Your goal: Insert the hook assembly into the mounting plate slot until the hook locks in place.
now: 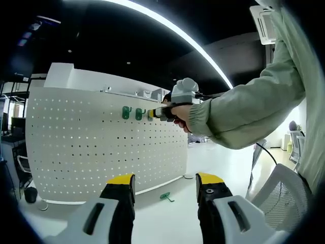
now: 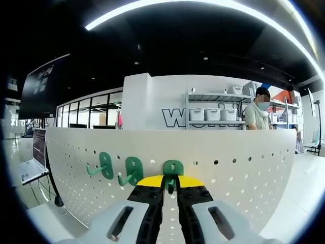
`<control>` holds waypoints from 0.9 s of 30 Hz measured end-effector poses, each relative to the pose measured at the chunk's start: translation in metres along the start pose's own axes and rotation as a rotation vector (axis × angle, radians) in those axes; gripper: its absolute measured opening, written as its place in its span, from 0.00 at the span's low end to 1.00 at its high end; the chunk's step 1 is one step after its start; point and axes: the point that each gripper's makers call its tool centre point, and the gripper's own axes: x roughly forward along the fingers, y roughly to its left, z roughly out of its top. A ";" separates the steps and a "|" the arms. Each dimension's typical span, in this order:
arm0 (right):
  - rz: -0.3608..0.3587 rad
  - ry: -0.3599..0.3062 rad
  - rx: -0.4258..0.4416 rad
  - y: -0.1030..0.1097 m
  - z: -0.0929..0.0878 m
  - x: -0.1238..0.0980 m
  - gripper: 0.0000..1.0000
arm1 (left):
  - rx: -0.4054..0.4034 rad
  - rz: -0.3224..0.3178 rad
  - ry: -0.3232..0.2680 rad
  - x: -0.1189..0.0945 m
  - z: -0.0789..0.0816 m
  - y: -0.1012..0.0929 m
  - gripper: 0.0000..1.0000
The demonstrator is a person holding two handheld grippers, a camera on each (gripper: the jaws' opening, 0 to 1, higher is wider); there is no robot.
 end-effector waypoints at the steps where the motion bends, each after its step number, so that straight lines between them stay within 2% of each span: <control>1: 0.003 -0.001 0.000 0.000 0.000 0.000 0.09 | 0.000 -0.001 0.000 0.000 0.000 0.000 0.50; 10: -0.003 -0.026 -0.025 -0.001 0.004 -0.005 0.13 | 0.002 -0.002 0.000 0.000 0.000 -0.001 0.50; 13: -0.022 -0.019 -0.051 -0.005 0.003 -0.007 0.22 | 0.001 -0.003 0.001 0.000 0.000 -0.001 0.50; 17: -0.023 -0.029 -0.057 -0.007 0.003 -0.011 0.24 | 0.002 -0.004 0.001 0.001 0.000 -0.001 0.50; 27: -0.042 -0.013 -0.065 -0.011 -0.003 -0.018 0.39 | 0.007 -0.001 0.000 0.000 0.001 -0.001 0.50</control>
